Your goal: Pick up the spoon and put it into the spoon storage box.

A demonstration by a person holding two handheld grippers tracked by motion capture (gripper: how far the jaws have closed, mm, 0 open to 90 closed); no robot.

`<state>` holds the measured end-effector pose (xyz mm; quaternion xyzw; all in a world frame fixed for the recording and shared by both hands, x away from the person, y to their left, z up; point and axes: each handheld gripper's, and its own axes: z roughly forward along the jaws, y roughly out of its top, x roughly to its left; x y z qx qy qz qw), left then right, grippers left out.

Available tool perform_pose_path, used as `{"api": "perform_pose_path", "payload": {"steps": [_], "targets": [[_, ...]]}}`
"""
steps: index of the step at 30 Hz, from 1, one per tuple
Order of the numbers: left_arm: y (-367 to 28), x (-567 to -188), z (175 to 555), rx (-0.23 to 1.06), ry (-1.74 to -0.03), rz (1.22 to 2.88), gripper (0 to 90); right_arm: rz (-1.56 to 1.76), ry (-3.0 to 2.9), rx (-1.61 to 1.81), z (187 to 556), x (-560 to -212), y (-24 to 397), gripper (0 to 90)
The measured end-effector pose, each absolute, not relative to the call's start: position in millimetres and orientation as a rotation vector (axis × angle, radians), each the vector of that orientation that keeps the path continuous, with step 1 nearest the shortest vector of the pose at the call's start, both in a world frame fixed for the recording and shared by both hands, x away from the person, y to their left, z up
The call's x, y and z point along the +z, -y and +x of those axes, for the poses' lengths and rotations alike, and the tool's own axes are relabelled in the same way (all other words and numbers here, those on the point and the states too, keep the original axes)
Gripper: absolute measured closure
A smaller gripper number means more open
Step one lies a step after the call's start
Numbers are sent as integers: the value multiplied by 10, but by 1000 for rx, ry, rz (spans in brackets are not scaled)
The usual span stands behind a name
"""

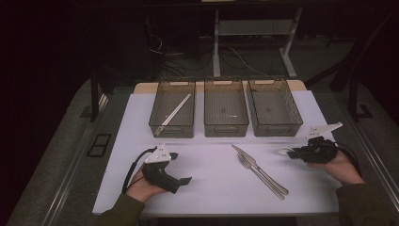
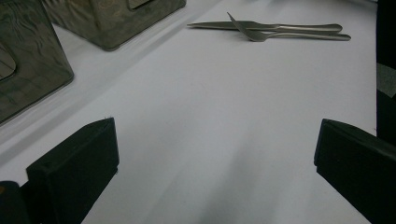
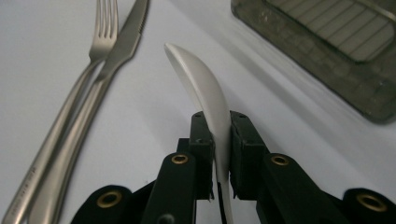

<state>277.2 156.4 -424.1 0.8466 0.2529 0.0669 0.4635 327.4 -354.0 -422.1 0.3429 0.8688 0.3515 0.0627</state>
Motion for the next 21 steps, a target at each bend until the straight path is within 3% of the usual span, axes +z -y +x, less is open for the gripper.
{"api": "perform_pose_path", "payload": {"steps": [21], "targets": [[-1588,-4238,2763,165,-584,2050,0,1017,-2571,1191,3502,-3804,3101,806]]}}
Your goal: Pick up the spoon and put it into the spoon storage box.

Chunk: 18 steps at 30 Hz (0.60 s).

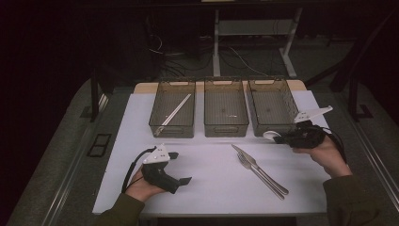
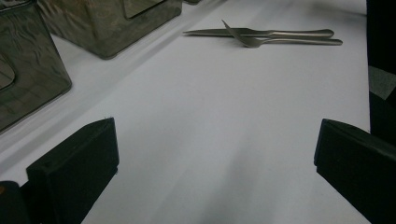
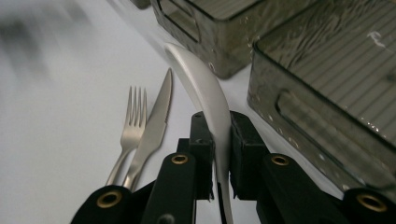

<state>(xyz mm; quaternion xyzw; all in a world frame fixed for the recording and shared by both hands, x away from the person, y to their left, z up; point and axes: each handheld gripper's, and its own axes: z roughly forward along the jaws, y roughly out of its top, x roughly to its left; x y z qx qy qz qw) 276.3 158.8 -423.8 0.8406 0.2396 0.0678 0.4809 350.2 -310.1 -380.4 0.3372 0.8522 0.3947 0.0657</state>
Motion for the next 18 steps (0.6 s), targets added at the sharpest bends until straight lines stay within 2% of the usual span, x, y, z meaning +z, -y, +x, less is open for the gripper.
{"api": "perform_pose_path", "payload": {"steps": [18], "targets": [[-1624,-4226,2699,167,-588,2012,0,947,-2593,1212,3876,-3578,2588,806]]}}
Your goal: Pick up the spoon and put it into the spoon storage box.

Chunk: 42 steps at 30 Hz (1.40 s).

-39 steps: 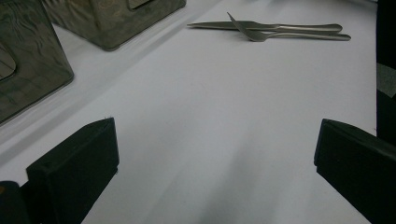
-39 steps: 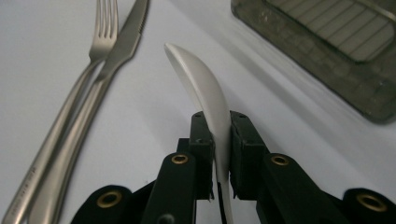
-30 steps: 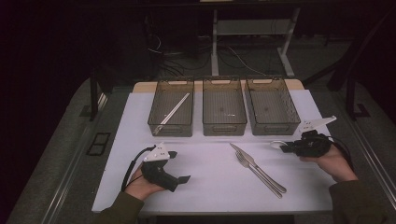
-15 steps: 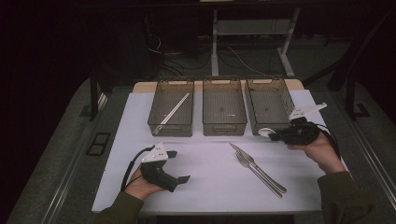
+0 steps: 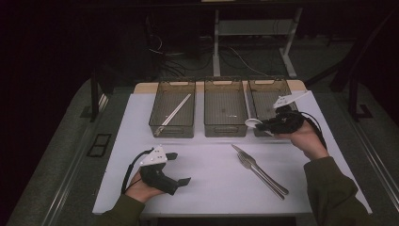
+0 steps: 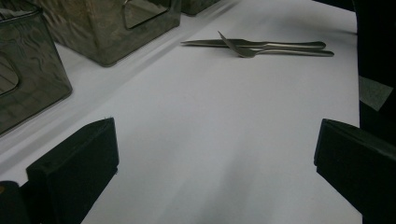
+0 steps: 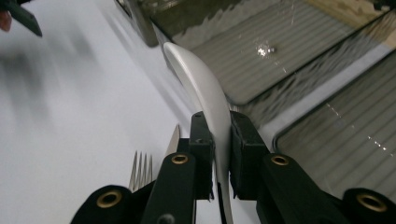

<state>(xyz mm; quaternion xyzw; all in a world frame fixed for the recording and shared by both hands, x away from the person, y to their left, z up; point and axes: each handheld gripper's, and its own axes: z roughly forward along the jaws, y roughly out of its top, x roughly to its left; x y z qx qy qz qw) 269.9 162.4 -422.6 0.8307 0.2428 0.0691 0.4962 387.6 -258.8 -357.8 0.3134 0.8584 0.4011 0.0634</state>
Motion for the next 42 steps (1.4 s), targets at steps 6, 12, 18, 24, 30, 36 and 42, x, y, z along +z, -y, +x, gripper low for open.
{"api": "perform_pose_path", "payload": {"steps": [6,12,18,24,30,36,42], "targets": [[-1628,-4217,2689,172,-578,2006,0,939,-2582,1213,4012,-3468,2458,806],[-1632,-4220,2693,166,-574,2005,0,942,-2576,1223,4158,-3413,2307,806],[-1626,-4219,2690,161,-572,2000,0,948,-2576,1217,4296,-3400,2138,806],[-1631,-4218,2692,160,-571,1993,0,950,-2573,1214,4441,-3436,1945,805],[-1632,-4215,2692,156,-570,1986,0,959,-2595,1192,4563,-3520,1734,805],[-1645,-4207,2693,158,-564,1989,0,957,-2624,1164,4646,-3625,1550,805],[-1647,-4202,2691,158,-563,1988,0,969,-2662,1137,4666,-3739,1467,802]]}}
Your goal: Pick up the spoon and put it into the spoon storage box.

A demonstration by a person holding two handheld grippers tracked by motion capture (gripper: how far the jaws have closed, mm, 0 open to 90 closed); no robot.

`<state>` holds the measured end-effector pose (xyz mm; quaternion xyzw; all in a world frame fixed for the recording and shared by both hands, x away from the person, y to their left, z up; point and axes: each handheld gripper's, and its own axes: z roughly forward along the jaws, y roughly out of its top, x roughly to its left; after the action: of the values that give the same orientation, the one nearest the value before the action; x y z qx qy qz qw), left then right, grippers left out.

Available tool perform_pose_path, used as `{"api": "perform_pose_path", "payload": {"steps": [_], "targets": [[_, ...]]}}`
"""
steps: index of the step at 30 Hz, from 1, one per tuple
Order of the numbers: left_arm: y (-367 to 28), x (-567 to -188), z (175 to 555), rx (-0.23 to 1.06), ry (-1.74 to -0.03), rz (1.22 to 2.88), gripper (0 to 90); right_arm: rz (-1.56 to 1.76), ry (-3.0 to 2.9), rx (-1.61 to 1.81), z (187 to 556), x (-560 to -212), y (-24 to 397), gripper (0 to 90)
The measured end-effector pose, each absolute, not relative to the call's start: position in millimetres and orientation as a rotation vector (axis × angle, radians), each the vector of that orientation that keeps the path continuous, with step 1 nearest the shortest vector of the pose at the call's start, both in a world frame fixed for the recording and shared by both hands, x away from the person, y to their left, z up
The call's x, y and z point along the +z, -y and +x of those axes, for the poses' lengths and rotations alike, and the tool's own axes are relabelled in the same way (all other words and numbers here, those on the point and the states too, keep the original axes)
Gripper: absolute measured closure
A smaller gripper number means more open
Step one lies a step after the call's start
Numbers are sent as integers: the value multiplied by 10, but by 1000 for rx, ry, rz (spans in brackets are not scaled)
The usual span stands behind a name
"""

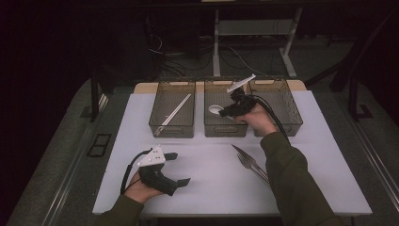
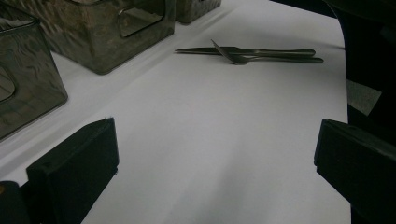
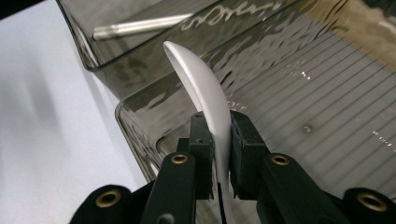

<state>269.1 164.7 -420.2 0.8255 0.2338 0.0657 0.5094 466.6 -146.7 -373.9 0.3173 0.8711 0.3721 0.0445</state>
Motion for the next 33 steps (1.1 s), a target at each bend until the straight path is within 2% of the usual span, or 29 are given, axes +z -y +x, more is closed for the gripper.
{"api": "perform_pose_path", "payload": {"steps": [5,10,20,26,33], "targets": [[-1644,-4200,2689,158,-563,1986,0,972,-2705,1090,4663,-3804,1431,789],[-1645,-4197,2689,159,-560,1987,0,967,-2713,1091,4657,-3808,1429,712],[-1643,-4198,2688,158,-562,1986,0,965,-2665,1189,4621,-3715,1516,615],[-1641,-4200,2687,156,-566,1983,0,964,-2645,1258,4536,-3607,1590,520],[-1649,-4207,2691,156,-571,1982,0,946,-2620,1310,4400,-3499,1704,453]]}}
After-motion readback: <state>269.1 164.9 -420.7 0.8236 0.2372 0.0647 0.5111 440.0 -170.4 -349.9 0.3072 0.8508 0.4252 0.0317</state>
